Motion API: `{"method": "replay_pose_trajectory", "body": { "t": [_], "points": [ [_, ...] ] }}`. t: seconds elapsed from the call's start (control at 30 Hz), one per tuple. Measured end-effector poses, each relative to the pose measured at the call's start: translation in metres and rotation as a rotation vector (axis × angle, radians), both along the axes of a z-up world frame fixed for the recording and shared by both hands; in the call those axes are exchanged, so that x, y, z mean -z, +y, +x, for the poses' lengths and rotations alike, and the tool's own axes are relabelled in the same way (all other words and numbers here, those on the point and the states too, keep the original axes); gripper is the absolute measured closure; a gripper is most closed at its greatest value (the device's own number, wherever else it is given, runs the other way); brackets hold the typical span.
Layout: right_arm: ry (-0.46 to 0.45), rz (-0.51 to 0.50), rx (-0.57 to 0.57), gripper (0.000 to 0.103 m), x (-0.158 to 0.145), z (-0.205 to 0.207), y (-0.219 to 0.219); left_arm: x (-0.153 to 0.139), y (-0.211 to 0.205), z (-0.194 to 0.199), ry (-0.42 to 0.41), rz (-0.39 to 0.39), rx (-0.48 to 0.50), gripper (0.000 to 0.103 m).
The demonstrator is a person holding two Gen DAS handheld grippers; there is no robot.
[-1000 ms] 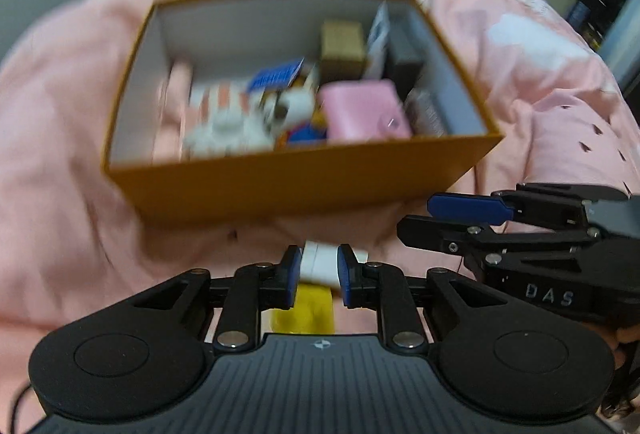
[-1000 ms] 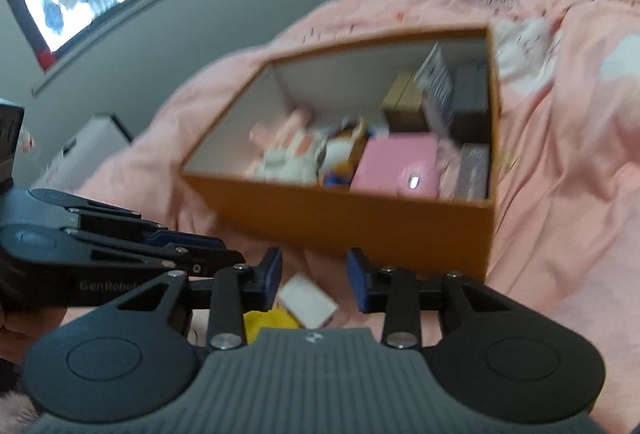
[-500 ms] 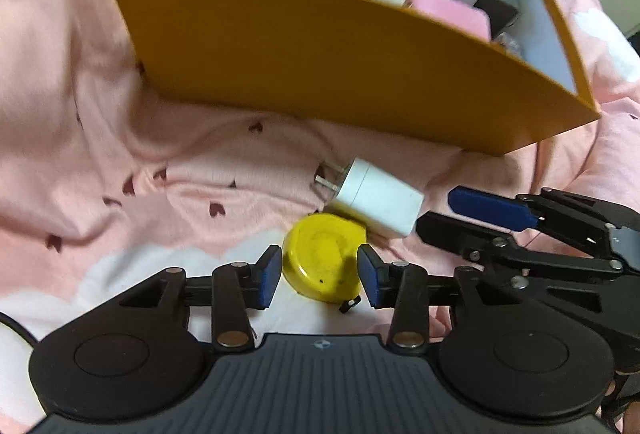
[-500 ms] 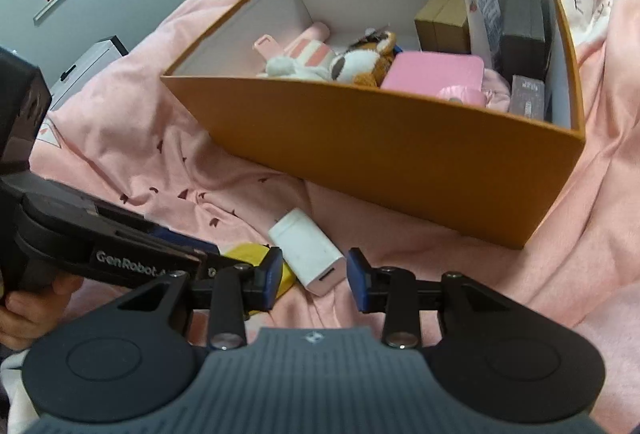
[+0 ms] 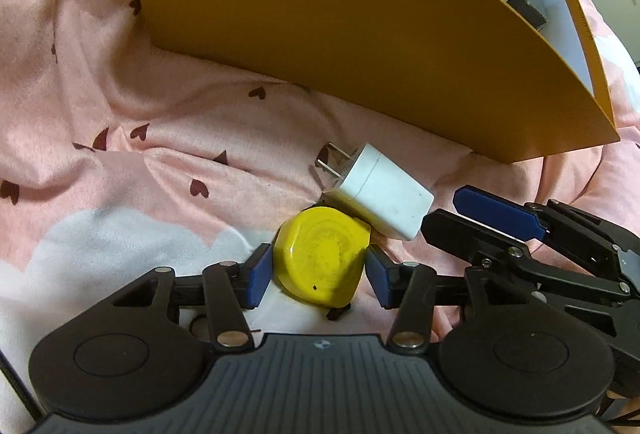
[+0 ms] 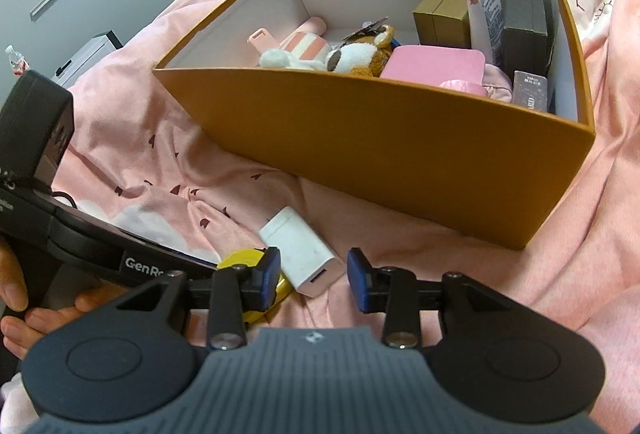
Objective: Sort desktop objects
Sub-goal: 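Grasp the yellow tape measure with the left tool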
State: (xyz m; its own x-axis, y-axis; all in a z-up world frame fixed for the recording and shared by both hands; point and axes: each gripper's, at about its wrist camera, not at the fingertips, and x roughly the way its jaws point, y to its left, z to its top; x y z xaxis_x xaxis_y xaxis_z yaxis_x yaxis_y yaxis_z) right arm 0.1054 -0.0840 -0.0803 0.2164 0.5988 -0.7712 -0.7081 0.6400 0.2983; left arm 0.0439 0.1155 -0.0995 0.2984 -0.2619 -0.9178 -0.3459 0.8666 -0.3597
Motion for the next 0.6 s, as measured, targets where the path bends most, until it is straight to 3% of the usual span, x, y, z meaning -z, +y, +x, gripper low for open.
{"method": "replay_pose_trajectory", "body": {
  "t": [0.1, 0.13, 0.17, 0.33, 0.6],
  "points": [
    [-0.014, 0.004, -0.003, 0.064, -0.002, -0.001, 0.0, -0.007, -0.009, 0.003, -0.014, 0.041, 0.004, 0.047],
    [-0.023, 0.01, -0.006, 0.064, -0.004, -0.002, 0.0, -0.012, -0.011, 0.002, -0.027, 0.071, 0.01, 0.068],
    [-0.032, 0.015, -0.013, 0.063, -0.005, -0.002, 0.001, -0.018, -0.011, 0.003, -0.047, 0.086, 0.02, 0.071],
    [-0.062, -0.004, -0.063, 0.062, -0.005, 0.0, 0.012, -0.034, -0.015, 0.002, -0.073, 0.151, 0.071, 0.074],
    [-0.048, -0.019, -0.096, 0.062, 0.005, 0.008, 0.021, -0.025, 0.001, 0.001, -0.046, 0.06, 0.01, 0.074]
  ]
}}
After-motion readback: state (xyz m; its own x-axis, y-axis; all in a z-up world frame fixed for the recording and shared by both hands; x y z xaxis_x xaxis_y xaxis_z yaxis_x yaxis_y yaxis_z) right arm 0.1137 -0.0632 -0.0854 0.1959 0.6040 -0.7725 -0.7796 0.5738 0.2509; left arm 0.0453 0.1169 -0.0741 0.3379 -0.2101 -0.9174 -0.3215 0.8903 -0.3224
